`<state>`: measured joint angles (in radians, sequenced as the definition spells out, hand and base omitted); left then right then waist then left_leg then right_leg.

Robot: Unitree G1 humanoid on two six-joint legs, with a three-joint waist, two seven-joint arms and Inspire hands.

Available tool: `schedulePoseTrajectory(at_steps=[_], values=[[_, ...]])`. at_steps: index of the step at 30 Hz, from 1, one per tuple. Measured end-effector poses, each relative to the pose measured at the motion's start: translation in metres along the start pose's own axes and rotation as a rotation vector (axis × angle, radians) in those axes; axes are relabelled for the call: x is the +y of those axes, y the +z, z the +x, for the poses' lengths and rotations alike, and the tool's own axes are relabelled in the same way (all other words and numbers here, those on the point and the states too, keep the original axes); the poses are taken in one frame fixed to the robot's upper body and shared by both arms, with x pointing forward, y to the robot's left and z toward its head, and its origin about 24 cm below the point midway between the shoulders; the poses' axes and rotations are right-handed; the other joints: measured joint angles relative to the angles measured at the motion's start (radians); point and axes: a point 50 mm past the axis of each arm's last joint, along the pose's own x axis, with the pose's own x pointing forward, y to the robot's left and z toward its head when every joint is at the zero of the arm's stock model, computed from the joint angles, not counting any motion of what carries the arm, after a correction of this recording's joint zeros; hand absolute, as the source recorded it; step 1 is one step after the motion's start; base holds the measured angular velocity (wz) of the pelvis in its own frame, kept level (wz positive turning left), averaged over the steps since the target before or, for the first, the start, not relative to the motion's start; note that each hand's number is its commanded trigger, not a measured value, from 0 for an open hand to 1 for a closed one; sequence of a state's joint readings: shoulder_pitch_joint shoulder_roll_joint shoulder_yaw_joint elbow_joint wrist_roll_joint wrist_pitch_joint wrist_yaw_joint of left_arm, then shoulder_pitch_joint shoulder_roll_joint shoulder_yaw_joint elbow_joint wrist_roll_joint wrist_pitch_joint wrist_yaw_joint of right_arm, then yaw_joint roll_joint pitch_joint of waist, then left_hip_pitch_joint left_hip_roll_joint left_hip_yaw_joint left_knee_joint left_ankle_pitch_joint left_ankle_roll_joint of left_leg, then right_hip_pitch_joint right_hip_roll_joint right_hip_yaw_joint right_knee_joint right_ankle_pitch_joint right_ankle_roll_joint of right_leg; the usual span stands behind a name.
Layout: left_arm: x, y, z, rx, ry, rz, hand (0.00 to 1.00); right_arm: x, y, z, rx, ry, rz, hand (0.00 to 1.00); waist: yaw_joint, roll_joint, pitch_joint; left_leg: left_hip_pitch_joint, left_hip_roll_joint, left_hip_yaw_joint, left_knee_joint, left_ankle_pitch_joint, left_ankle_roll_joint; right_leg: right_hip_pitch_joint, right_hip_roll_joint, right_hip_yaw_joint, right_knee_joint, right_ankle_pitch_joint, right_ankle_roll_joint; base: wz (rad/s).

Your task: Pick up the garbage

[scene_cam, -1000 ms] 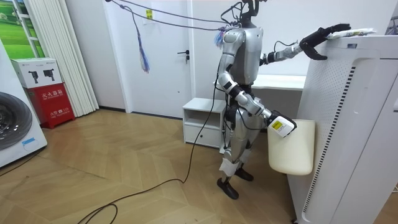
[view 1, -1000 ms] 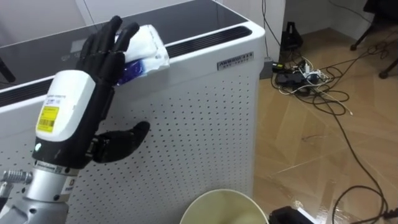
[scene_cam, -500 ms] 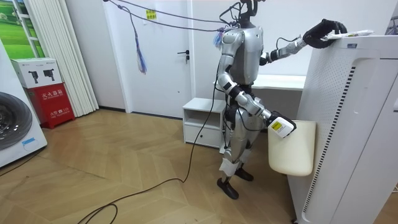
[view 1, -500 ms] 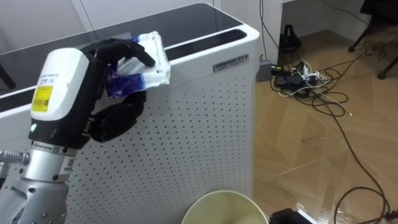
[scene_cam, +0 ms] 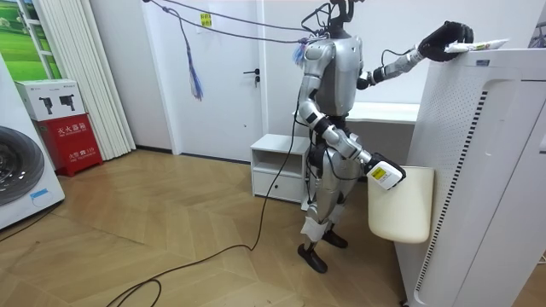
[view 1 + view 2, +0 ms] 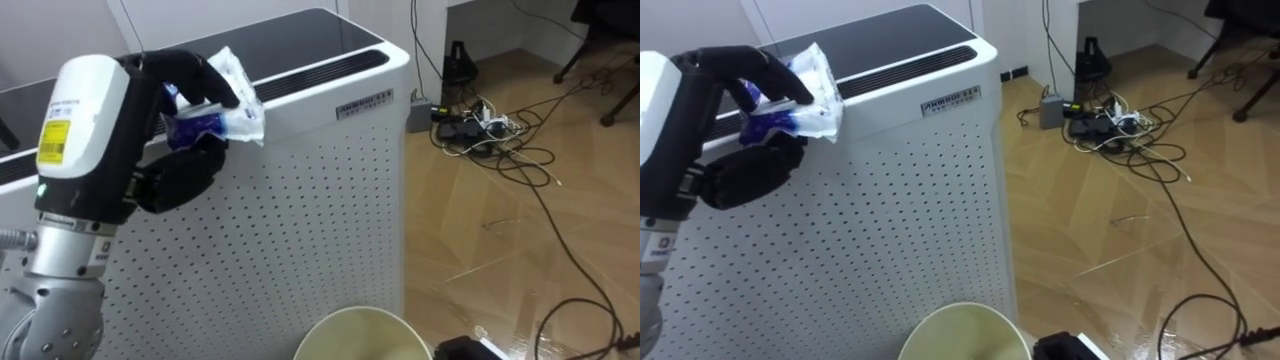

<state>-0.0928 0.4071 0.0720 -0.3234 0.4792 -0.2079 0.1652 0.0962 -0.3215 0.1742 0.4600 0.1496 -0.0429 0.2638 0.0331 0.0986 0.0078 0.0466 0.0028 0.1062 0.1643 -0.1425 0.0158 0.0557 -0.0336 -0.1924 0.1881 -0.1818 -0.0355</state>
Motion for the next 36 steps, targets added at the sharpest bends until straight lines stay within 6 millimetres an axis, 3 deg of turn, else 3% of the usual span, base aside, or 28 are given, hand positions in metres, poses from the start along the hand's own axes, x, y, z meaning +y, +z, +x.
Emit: schedulePoseTrajectory(at_steps=[10,18,19,24,29,36], values=[[0.010,-0.001,0.001,0.038,-0.016,-0.542,1.00,-0.008,0.008,-0.002,-0.019,-0.009,-0.020,1.00,0.002,0.001,0.0000,-0.002,-0.004,-0.003,-0.001,0.000,0.000,-0.001,-0.004,0.001,-0.004,-0.002,0.003,0.00],[-0.005,0.013,-0.001,-0.042,-0.132,-0.819,1.00,-0.003,0.008,0.000,-0.009,0.002,-0.041,1.00,0.001,-0.004,0.0033,0.000,-0.005,0.001,-0.002,0.000,0.000,-0.002,-0.005,0.003,-0.001,-0.003,0.004,0.00],[-0.007,0.015,-0.002,-0.050,-0.155,-0.835,1.00,-0.003,0.008,0.000,-0.009,0.004,-0.041,1.00,0.002,-0.004,0.0031,0.000,-0.005,0.001,-0.002,0.000,0.000,-0.003,-0.005,0.004,-0.001,-0.003,0.004,0.00],[-0.051,0.031,-0.028,-0.029,-0.599,-0.895,1.00,-0.001,0.012,0.003,-0.019,0.012,-0.029,1.00,-0.002,-0.006,0.0048,-0.004,-0.001,0.001,-0.002,0.000,0.000,-0.006,-0.002,0.003,0.000,-0.003,0.003,0.00],[-0.055,0.036,-0.037,-0.050,-0.737,-0.904,1.00,-0.003,0.013,0.003,-0.023,0.010,-0.020,1.00,-0.004,-0.010,0.0057,-0.023,0.002,-0.001,0.002,0.000,0.000,-0.020,0.001,0.000,0.000,0.000,-0.002,0.00],[-0.054,0.040,-0.038,-0.084,-0.785,-0.908,1.00,-0.004,0.013,0.002,-0.022,0.003,-0.025,1.00,-0.003,-0.011,0.0062,-0.031,0.001,0.000,0.000,0.000,0.000,-0.021,0.000,0.001,-0.002,0.000,-0.002,0.00]])
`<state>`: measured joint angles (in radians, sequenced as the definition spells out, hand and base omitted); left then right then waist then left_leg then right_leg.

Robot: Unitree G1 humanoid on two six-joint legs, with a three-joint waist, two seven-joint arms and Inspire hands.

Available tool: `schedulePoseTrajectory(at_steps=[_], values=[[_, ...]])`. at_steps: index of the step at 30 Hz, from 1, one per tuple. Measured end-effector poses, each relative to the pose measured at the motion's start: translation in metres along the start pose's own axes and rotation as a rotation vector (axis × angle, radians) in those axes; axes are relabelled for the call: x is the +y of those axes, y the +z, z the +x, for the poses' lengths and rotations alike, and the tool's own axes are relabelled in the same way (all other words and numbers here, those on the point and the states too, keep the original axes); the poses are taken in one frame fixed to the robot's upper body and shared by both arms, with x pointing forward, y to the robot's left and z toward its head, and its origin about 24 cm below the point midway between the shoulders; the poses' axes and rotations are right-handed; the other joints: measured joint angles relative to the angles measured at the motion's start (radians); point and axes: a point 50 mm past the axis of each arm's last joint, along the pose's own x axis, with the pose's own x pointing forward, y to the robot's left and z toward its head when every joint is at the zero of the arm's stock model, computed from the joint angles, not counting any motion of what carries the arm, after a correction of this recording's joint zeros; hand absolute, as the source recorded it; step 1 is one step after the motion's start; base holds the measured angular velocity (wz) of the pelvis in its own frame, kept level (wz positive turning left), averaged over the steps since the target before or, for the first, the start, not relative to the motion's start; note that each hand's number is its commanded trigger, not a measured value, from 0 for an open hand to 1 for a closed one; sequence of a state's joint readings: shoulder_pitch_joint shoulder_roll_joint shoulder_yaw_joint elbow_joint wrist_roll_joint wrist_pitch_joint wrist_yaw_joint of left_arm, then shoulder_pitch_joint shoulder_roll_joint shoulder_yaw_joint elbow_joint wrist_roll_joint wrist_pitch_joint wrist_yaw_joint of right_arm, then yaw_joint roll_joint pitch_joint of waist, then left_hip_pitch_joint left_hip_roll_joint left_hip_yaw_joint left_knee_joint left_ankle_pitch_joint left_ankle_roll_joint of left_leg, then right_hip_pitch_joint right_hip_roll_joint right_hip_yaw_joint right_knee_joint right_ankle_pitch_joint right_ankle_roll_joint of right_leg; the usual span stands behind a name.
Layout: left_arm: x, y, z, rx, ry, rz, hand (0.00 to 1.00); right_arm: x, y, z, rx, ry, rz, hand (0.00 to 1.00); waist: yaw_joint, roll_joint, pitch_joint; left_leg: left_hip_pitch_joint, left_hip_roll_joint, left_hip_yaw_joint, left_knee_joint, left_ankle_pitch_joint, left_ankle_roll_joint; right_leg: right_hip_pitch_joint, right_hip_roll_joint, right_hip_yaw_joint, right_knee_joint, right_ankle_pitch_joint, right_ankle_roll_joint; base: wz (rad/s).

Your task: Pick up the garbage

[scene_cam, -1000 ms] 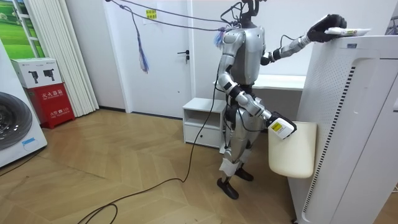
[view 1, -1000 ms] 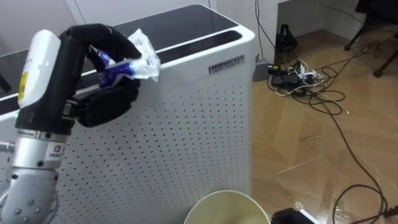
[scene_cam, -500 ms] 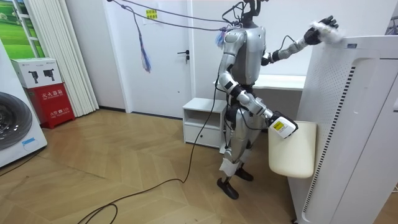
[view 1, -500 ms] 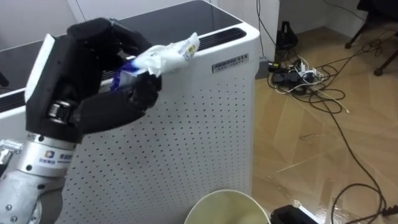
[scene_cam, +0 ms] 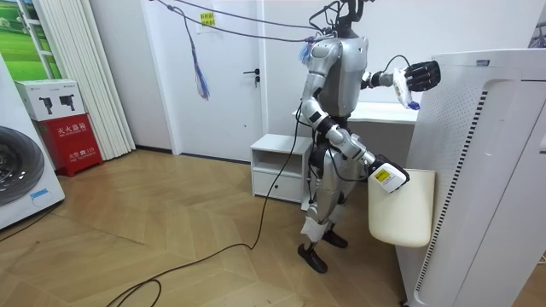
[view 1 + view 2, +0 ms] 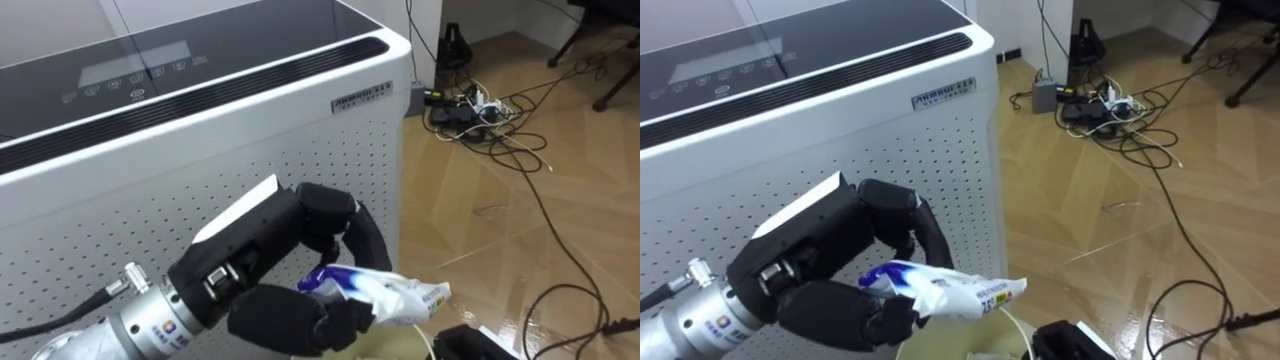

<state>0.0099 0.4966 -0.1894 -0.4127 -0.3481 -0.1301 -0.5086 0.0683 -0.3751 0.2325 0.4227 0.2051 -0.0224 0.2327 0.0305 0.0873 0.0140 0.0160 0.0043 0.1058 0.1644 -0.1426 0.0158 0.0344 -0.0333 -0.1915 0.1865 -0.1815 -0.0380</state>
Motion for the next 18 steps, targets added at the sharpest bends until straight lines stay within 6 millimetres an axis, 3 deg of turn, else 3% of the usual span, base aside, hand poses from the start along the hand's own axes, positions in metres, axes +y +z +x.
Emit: schedulePoseTrajectory(at_steps=[7,18], values=[[0.001,-0.002,-0.002,0.017,-0.012,0.010,1.00,0.001,0.000,0.000,0.000,-0.009,0.001,1.00,0.007,-0.006,0.0038,-0.006,-0.001,-0.003,0.001,0.000,0.000,-0.013,0.000,0.002,0.003,0.000,0.000,0.00],[0.002,-0.031,-0.018,0.181,0.058,0.041,1.00,0.004,-0.006,0.001,0.022,0.000,0.003,1.00,0.008,-0.004,0.0022,-0.040,0.001,-0.001,0.005,0.000,0.000,-0.039,0.000,-0.003,0.011,0.000,0.000,0.01]])
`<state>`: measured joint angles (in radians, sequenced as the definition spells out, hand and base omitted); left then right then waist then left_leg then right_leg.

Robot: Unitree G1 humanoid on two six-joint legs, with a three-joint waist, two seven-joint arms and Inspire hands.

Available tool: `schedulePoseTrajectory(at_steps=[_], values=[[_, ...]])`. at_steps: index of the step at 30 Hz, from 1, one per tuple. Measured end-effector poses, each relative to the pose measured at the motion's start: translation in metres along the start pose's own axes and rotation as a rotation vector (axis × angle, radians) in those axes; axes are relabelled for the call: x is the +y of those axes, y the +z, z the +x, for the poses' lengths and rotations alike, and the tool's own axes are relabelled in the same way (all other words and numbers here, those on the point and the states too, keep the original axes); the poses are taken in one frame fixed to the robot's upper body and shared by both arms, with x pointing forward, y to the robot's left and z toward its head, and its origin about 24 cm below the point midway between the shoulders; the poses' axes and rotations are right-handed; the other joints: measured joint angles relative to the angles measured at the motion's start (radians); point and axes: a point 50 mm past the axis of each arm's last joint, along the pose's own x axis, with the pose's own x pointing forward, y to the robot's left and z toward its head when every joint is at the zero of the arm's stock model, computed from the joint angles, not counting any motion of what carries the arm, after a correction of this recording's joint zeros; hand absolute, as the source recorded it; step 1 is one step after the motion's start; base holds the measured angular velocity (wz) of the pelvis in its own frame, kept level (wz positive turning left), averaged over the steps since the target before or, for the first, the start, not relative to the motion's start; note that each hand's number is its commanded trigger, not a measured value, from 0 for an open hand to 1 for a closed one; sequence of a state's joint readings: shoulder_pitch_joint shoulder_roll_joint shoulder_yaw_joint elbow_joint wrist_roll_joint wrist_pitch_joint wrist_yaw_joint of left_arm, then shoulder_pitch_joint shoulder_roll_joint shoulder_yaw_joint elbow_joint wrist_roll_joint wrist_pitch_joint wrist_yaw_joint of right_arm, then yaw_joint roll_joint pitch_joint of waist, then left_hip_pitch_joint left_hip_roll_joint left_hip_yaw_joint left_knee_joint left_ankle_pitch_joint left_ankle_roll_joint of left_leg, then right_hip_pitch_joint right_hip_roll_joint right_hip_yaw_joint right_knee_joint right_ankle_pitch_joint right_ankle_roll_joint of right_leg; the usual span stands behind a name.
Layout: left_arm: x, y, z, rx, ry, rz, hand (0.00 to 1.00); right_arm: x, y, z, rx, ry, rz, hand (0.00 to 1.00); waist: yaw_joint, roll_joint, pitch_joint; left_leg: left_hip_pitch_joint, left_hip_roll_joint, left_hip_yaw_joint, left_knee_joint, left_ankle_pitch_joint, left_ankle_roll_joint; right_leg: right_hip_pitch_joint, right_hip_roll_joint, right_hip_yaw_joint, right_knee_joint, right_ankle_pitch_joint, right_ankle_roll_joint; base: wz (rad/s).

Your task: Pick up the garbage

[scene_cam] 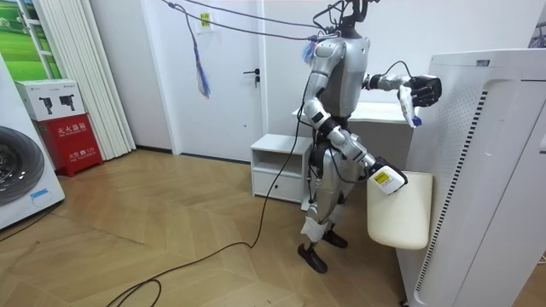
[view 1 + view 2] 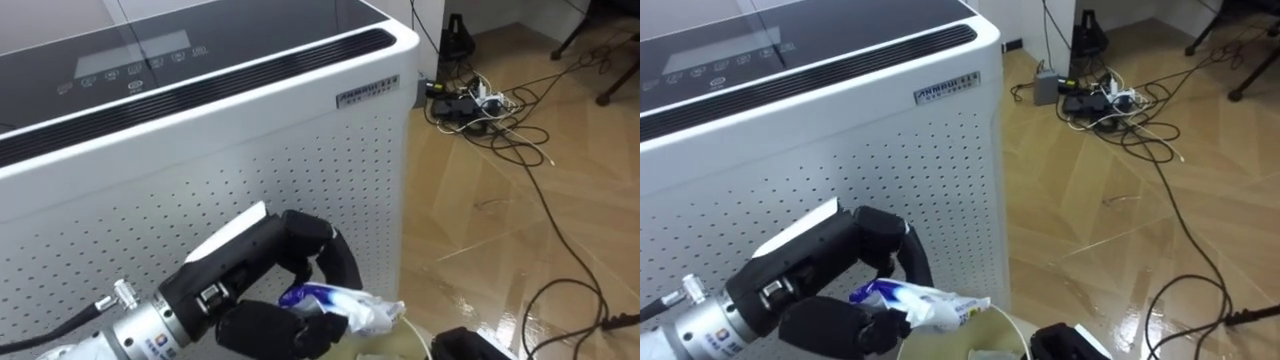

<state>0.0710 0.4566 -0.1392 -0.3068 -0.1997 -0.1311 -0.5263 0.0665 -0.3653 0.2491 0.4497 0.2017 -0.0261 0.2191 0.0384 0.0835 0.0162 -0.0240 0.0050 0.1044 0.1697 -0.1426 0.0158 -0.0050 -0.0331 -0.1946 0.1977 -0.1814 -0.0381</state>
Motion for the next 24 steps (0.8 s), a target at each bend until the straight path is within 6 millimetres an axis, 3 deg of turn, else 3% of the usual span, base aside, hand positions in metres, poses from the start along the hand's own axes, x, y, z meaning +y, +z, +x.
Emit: schedulePoseTrajectory(at_steps=[5,9,15,20,24], values=[[-0.006,-0.031,-0.001,0.113,0.034,-0.064,1.00,0.007,-0.006,0.005,0.026,0.005,0.028,1.00,-0.007,0.001,-0.0004,-0.035,0.001,-0.002,0.007,0.000,0.000,-0.043,-0.002,0.000,0.025,0.000,0.000,0.00],[-0.016,-0.053,0.004,0.197,0.062,-0.082,1.00,0.009,-0.001,0.012,0.012,-0.009,0.033,1.00,-0.012,-0.010,0.0065,-0.085,0.002,-0.002,0.034,0.000,0.000,-0.091,-0.005,-0.001,0.046,0.001,-0.002,0.00],[-0.034,-0.070,0.011,0.246,0.047,-0.129,1.00,0.022,0.001,0.022,0.022,0.037,0.006,1.00,-0.024,-0.030,0.0134,-0.108,0.000,0.002,0.037,0.003,0.005,-0.120,-0.008,0.001,0.059,0.001,-0.002,0.00],[-0.048,-0.084,0.013,0.297,0.018,-0.172,1.00,0.032,0.006,0.026,0.004,0.072,0.013,1.00,-0.035,-0.038,0.0126,-0.132,0.001,0.003,0.041,0.003,0.005,-0.142,-0.008,0.004,0.061,0.002,-0.003,0.00],[-0.051,-0.083,0.018,0.291,0.006,-0.172,0.98,0.032,0.007,0.027,-0.002,0.077,0.013,1.00,-0.036,-0.038,0.0125,-0.161,0.003,0.003,0.055,0.003,0.005,-0.164,-0.009,-0.002,0.065,0.002,-0.003,0.03]])
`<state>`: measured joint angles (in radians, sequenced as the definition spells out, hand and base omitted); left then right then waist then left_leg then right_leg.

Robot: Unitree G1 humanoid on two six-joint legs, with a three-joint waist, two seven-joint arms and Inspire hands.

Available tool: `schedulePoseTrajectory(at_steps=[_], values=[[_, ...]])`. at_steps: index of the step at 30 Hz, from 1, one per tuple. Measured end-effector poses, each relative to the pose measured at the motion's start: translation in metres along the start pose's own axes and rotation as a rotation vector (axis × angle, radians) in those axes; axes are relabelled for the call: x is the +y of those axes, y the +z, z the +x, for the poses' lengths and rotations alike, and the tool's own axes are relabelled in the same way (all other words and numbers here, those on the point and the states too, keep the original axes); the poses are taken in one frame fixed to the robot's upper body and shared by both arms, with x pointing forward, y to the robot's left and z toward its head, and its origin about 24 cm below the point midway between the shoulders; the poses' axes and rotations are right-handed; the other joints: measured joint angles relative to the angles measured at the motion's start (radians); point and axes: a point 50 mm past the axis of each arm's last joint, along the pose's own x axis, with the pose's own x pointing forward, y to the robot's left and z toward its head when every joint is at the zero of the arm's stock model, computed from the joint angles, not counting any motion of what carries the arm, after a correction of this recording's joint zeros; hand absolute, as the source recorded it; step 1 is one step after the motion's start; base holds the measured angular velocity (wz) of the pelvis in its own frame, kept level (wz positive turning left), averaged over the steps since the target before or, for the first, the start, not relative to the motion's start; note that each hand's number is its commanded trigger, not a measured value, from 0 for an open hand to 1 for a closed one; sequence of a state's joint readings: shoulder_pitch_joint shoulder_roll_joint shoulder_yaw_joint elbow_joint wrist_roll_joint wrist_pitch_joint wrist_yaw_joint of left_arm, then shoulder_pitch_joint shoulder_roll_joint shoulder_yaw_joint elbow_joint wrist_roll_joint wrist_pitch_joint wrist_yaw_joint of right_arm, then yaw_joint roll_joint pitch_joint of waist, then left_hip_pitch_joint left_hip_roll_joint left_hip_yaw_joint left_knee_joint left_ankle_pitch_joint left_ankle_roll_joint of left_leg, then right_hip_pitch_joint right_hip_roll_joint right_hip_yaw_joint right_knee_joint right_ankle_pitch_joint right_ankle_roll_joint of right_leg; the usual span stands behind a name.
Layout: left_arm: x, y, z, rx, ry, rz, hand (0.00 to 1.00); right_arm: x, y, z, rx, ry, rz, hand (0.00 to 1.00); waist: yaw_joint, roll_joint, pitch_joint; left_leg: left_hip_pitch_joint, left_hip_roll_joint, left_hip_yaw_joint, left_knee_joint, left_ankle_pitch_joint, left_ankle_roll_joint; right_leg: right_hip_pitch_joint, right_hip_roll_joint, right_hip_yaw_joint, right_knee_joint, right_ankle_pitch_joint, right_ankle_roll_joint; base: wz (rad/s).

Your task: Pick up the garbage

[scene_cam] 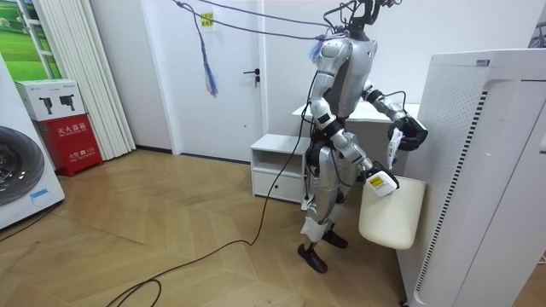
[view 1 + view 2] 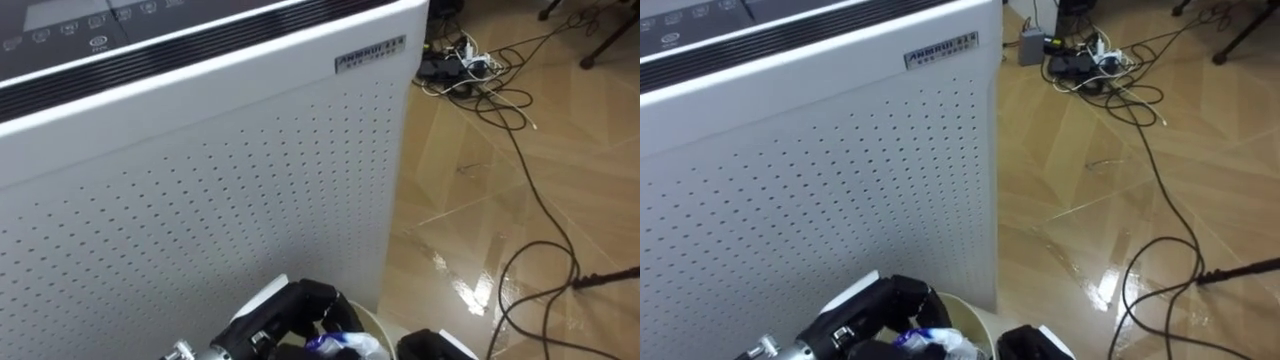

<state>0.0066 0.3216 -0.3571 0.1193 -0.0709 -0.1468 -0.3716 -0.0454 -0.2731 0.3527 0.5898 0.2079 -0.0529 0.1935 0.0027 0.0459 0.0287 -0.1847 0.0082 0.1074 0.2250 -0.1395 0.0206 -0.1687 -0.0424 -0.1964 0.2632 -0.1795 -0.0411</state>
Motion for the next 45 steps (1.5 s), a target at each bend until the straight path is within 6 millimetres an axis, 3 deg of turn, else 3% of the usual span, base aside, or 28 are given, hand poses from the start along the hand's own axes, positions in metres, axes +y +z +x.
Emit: schedulePoseTrajectory(at_steps=[1,2,3,29,41,45], values=[[0.000,-0.001,0.001,0.003,-0.001,0.000,0.56,0.000,0.000,0.001,0.002,0.002,-0.002,1.00,-0.001,0.000,0.0000,0.000,0.000,0.000,0.000,0.000,0.000,0.000,0.000,0.000,0.000,0.000,0.000,0.00],[0.000,-0.003,0.002,0.009,0.000,-0.001,0.22,0.000,0.001,0.002,0.005,0.005,-0.008,1.00,-0.001,0.000,-0.0001,0.000,0.000,0.000,0.000,0.000,0.000,0.000,0.000,0.000,0.001,0.000,0.000,0.00],[-0.001,-0.005,0.004,0.018,0.001,-0.005,0.00,-0.001,0.001,0.003,0.007,0.004,-0.009,1.00,-0.003,0.000,0.0001,0.000,0.000,0.001,0.000,0.000,0.000,-0.001,0.000,0.000,0.001,0.000,0.000,0.00],[-0.003,-0.010,0.005,0.044,0.041,0.012,0.00,-0.001,0.001,0.003,0.008,-0.003,-0.015,1.00,-0.001,-0.007,0.0005,-0.018,-0.001,0.022,0.022,0.000,0.000,-0.043,-0.008,0.018,0.047,-0.012,-0.005,-0.02],[0.002,-0.028,-0.003,0.112,0.104,-0.019,0.00,-0.002,-0.001,0.002,0.013,-0.007,0.012,1.00,0.001,-0.017,-0.0043,0.007,-0.001,0.022,0.012,0.000,0.000,-0.017,-0.007,0.015,0.042,-0.012,-0.004,0.00],[-0.001,-0.044,-0.015,0.174,0.127,-0.064,0.00,-0.004,-0.017,-0.003,0.068,-0.016,0.027,1.00,-0.001,-0.024,-0.0079,0.034,-0.001,0.021,0.009,0.000,0.000,0.021,-0.005,0.004,0.012,-0.012,-0.004,0.06]])
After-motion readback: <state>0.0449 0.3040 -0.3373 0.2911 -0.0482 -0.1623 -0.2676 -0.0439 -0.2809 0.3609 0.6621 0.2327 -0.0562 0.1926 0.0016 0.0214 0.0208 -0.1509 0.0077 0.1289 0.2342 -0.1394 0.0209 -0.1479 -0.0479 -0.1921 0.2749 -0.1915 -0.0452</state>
